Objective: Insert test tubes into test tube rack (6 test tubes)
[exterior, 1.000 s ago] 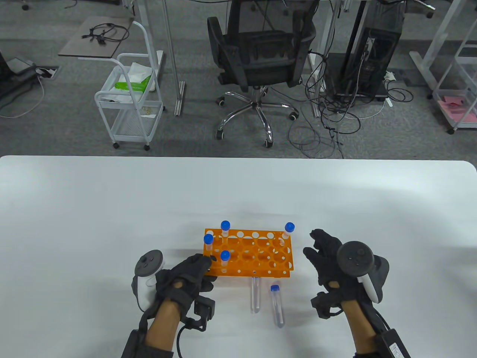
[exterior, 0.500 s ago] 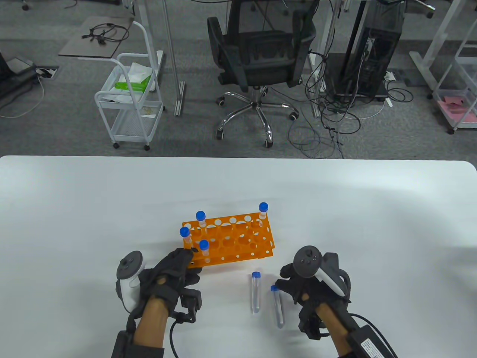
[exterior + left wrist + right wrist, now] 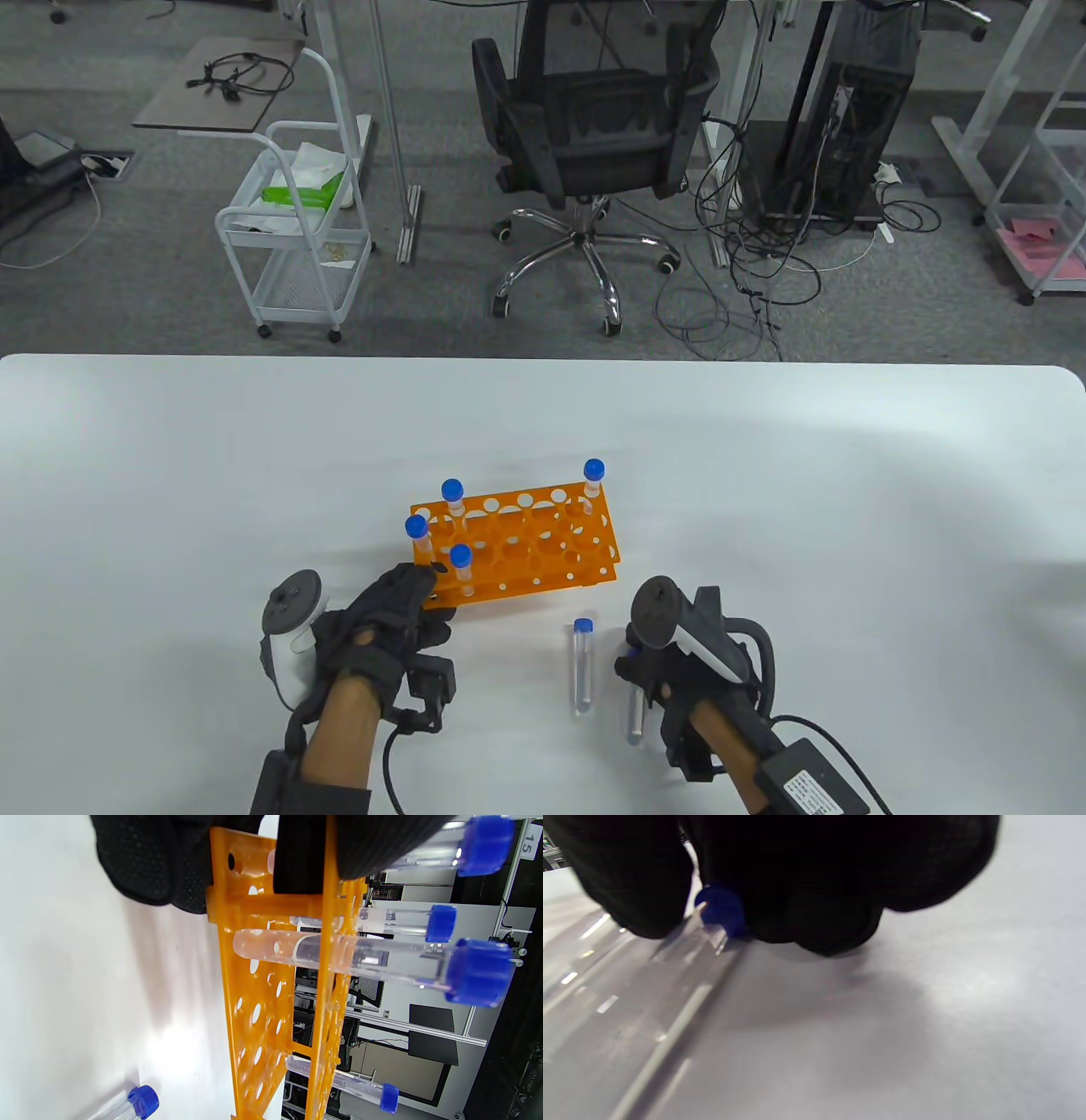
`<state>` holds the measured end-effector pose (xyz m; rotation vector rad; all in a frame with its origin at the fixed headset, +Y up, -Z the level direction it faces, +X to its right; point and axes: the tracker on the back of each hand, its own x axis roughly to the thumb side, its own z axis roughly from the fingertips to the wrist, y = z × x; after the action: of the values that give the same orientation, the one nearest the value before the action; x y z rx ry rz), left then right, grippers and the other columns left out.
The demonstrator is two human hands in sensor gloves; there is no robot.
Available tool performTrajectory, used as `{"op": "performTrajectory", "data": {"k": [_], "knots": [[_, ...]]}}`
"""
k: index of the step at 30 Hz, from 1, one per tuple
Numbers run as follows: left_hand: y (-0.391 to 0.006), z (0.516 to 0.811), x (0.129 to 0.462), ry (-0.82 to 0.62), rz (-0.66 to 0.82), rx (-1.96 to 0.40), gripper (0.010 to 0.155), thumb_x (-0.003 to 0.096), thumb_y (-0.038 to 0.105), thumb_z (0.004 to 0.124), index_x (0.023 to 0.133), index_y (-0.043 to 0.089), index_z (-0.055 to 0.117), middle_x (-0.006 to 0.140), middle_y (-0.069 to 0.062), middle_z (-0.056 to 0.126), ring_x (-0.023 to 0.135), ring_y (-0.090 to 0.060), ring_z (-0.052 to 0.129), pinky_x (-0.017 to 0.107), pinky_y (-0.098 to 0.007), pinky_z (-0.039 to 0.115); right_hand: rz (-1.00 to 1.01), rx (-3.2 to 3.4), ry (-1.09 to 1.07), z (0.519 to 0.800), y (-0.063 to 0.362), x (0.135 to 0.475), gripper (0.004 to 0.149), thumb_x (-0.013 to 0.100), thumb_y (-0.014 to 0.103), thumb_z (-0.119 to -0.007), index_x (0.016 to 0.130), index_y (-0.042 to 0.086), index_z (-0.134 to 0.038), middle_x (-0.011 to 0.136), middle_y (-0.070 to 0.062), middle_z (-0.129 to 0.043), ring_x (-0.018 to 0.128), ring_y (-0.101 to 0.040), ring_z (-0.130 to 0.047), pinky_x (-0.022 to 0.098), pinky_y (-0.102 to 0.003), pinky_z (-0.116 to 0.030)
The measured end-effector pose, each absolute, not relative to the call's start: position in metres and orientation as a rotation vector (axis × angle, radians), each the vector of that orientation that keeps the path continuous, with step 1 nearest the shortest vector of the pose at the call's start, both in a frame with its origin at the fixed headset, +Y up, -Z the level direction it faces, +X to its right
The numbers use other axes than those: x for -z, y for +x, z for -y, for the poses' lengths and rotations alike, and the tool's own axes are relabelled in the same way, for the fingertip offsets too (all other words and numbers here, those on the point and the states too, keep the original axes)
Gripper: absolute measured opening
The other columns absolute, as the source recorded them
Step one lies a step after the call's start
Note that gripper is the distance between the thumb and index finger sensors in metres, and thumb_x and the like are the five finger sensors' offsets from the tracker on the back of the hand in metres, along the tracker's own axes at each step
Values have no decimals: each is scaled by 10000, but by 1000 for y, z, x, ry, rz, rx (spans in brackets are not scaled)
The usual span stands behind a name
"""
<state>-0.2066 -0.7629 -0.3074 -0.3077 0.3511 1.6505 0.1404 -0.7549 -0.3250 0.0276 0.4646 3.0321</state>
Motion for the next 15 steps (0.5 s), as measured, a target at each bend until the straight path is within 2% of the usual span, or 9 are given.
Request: {"op": "performTrajectory", "data": {"k": [7,15], "knots": [[-205,762,308,-324,-343,-1652,423,476,418,724,817,188,821,1060,-246,590,856,-394,823,543,-499,808,-412,-3015,-64,751,143,329,523,362,542,-936,819,300,-856,689,37,-1018,444,-158,-1106,247,-335,-945],[-203,763,308,-338,-352,-1633,423,475,418,726,817,189,822,1059,-248,591,857,-394,823,543,-499,810,-465,-2683,-138,736,181,336,561,378,500,-926,876,291,-775,766,16,-970,501,-172,-1068,307,-361,-924]]}}
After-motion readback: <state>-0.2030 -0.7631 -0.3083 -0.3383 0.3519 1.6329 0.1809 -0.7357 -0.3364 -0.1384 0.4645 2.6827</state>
